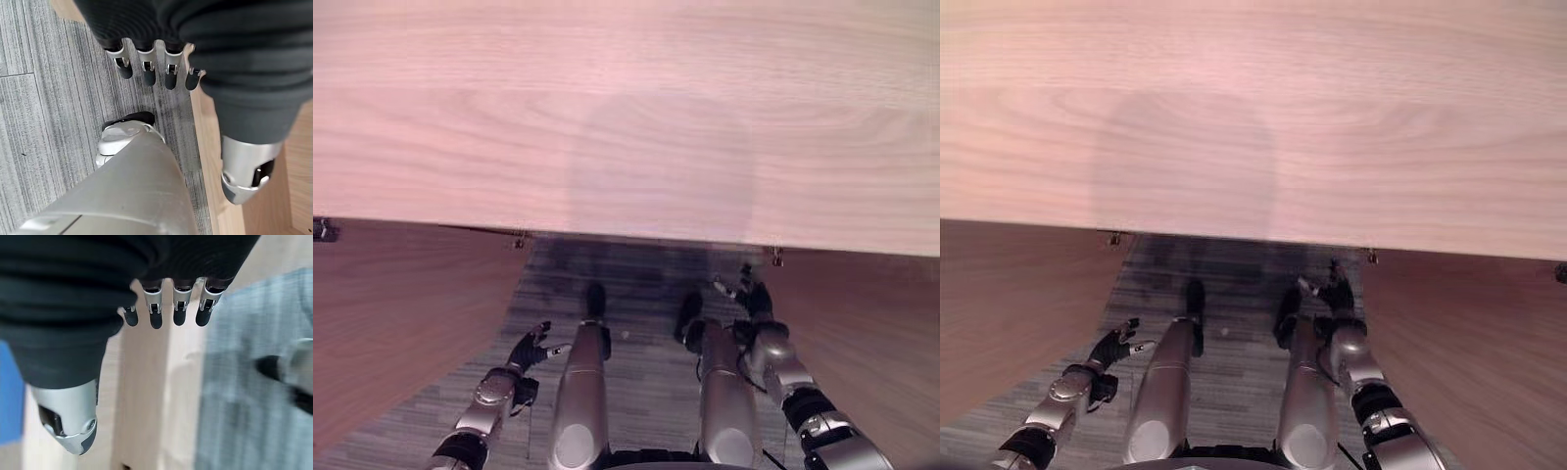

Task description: Put the empty folder in the office cabinet

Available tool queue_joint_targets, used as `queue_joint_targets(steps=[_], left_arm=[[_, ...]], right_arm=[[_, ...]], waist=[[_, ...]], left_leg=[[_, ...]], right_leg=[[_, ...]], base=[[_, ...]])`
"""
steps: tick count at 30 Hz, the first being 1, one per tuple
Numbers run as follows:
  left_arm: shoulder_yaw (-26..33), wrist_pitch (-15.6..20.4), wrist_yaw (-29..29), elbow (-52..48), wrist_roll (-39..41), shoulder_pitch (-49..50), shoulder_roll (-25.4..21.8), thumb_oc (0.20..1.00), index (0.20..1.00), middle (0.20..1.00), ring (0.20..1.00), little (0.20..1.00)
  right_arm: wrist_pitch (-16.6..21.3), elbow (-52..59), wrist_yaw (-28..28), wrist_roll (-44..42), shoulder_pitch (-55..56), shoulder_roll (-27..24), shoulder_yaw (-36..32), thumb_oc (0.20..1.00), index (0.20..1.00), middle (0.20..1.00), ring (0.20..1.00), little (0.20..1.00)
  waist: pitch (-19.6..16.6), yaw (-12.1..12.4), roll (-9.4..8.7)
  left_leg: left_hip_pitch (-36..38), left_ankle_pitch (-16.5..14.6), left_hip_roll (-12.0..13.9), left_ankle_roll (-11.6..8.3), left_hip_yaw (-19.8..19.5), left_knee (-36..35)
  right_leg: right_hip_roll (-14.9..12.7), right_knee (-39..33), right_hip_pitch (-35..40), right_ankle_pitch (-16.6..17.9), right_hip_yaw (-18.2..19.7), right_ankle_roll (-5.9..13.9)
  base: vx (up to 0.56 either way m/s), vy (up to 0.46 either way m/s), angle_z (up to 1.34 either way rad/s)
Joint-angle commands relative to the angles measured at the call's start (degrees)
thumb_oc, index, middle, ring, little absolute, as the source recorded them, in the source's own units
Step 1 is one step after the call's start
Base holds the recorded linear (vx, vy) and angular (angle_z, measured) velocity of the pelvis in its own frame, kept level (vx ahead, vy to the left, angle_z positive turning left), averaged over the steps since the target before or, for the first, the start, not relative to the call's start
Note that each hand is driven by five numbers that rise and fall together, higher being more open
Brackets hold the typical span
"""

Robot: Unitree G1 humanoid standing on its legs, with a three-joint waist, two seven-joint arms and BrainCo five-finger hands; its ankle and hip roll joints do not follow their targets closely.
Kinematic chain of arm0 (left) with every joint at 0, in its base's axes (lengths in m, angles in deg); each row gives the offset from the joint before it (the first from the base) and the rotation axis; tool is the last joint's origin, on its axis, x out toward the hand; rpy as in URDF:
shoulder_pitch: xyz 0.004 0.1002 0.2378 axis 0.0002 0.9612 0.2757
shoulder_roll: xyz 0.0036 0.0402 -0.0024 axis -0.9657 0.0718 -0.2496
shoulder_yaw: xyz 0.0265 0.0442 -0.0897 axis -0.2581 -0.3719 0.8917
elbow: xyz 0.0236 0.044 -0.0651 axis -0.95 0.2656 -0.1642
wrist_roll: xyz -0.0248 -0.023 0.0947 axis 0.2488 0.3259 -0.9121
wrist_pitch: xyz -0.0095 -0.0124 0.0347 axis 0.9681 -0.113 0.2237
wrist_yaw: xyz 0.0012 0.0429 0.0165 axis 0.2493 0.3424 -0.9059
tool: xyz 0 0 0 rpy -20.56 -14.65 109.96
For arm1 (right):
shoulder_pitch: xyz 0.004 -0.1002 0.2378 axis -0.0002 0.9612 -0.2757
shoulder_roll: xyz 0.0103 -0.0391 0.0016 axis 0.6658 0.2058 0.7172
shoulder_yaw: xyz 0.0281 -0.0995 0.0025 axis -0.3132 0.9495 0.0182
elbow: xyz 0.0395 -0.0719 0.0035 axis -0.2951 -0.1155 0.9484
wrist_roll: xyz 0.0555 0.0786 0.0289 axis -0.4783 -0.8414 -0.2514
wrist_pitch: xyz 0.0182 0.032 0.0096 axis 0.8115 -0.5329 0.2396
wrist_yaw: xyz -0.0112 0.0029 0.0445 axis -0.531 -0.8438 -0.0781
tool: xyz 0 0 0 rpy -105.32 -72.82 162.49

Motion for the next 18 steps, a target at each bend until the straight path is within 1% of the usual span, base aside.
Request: queue_joint_targets(steps=[1,3,4,5,8,9,10,11,12,13,14,15,18], left_arm=[[-1.8,0.4,1.3,-0.9,-0.4,4.6,-0.4,1.000,1.000,1.000,1.000,1.000],[-1.8,0.4,1.3,-0.9,-0.4,4.6,-0.4,1.000,1.000,1.000,1.000,1.000],[-1.8,0.4,1.7,-0.8,-0.7,5.0,-0.3,1.000,1.000,1.000,1.000,1.000],[-1.9,0.2,2.1,-0.4,-1.2,5.4,0.1,1.000,1.000,1.000,1.000,1.000],[-1.6,-0.1,2.9,0.2,-2.3,6.9,0.4,1.000,1.000,1.000,1.000,1.000],[-1.5,0.0,3.4,0.4,-3.0,7.7,0.5,1.000,1.000,1.000,1.000,1.000],[-1.5,0.0,3.7,0.1,-3.5,8.3,0.3,1.000,1.000,1.000,1.000,1.000],[-1.3,-0.1,4.2,-0.1,-3.8,9.1,0.4,1.000,1.000,1.000,1.000,1.000],[-1.3,-0.1,4.2,-0.1,-3.8,9.1,0.4,1.000,1.000,1.000,1.000,1.000],[-0.8,-0.1,4.3,0.0,-3.8,9.8,0.7,1.000,1.000,1.000,1.000,1.000],[-0.8,-0.1,4.3,0.0,-3.8,9.8,0.7,1.000,1.000,1.000,1.000,1.000],[-0.6,0.0,4.4,-0.2,-4.0,10.4,0.6,1.000,1.000,1.000,1.000,1.000],[-0.6,-0.2,5.0,-0.2,-4.7,12.2,1.5,1.000,1.000,1.000,1.000,1.000]], right_arm=[[0.2,1.5,1.5,1.0,3.1,-0.8,-0.3,1.000,1.000,1.000,1.000,1.000],[0.2,1.4,1.5,1.0,3.1,-0.8,-0.3,1.000,1.000,1.000,1.000,1.000],[-0.1,1.1,1.7,1.2,3.4,-0.8,-0.4,1.000,1.000,1.000,1.000,1.000],[-0.5,-0.1,2.1,1.4,3.8,-0.9,-0.5,1.000,1.000,1.000,1.000,1.000],[-1.2,-0.9,3.2,2.2,5.0,-1.4,-0.8,1.000,1.000,1.000,1.000,1.000],[-1.6,-1.6,4.0,2.7,6.0,-1.4,-1.0,1.000,1.000,1.000,1.000,1.000],[-1.7,-1.7,4.3,3.1,6.5,-1.5,-1.1,1.000,1.000,1.000,1.000,1.000],[-1.9,-2.6,5.0,4.1,7.6,-1.6,-1.2,1.000,1.000,1.000,1.000,1.000],[-1.9,-2.6,5.0,4.1,7.6,-1.6,-1.2,1.000,1.000,1.000,1.000,1.000],[-2.3,-3.7,5.4,4.6,8.5,-1.5,-1.6,1.000,1.000,1.000,1.000,1.000],[-2.3,-3.7,5.4,4.6,8.5,-1.5,-1.6,1.000,1.000,1.000,1.000,1.000],[-2.4,-3.8,5.5,5.2,9.3,-1.6,-1.7,1.000,1.000,1.000,1.000,1.000],[-3.1,-5.2,6.7,5.7,11.1,-1.5,-2.2,1.000,1.000,1.000,1.000,1.000]], waist=[[-2.0,0.1,2.08],[-1.9,0.1,2.08],[-2.5,0.0,2.01],[-3.7,0.0,1.99],[-5.9,-0.1,1.88],[-7.5,-0.2,1.82],[-8.1,-0.3,1.72],[-9.6,-0.5,1.73],[-9.7,-0.6,1.81],[-11.0,-0.5,1.91],[-11.1,-0.6,1.97],[-11.8,-0.6,1.92],[-15.1,-0.7,2.20]], left_leg=[[5.7,-3.5,0.5,1.14,-1.5,-2.3],[5.8,-3.5,0.5,1.14,-1.5,-2.4],[6.8,-3.5,0.5,1.14,-1.4,-2.8],[9.1,-3.4,0.8,1.08,-1.2,-4.0],[13.8,-2.6,1.3,0.94,-0.6,-7.4],[16.8,-2.3,1.3,0.89,-0.3,-9.6],[18.3,-2.1,1.3,0.90,-0.2,-10.6],[21.5,-1.5,1.2,0.85,0.1,-13.5],[21.5,-1.1,1.3,0.89,0.1,-13.9],[24.3,-0.9,1.1,0.83,0.3,-15.8],[24.1,-0.5,1.1,0.86,0.2,-16.1],[25.7,-0.6,1.1,0.81,0.6,-17.1],[30.0,1.5,1.0,0.80,1.2,-22.7]], right_leg=[[0.9,-1.7,5.8,-1.2,0.4,5.14],[0.9,-1.7,5.9,-1.2,0.4,5.14],[1.0,-2.3,6.8,-1.0,0.5,5.23],[1.0,-3.9,8.9,-0.3,0.6,5.55],[1.1,-7.0,13.3,0.8,0.6,6.20],[1.1,-8.9,15.8,1.7,0.6,6.66],[1.1,-9.7,17.1,2.0,0.5,6.89],[1.3,-11.6,19.5,2.6,0.5,7.39],[1.4,-12.2,19.6,3.1,0.3,7.38],[1.5,-13.4,21.6,3.4,0.3,7.73],[1.6,-13.9,21.6,3.8,0.1,7.72],[1.7,-14.3,22.7,3.8,0.3,7.87],[2.0,-20.2,26.4,6.5,0.1,8.57]], base=[[0.03,0.030,-0.01],[0.00,0.000,0.00],[0.08,0.050,-0.01],[0.12,0.072,-0.04],[0.15,0.062,-0.09],[0.20,0.050,-0.11],[0.26,0.058,-0.02],[0.15,0.038,0.01],[0.19,0.053,0.01],[0.07,0.029,-0.02],[0.13,0.028,-0.01],[0.08,0.022,0.01],[0.19,0.031,-0.03]])
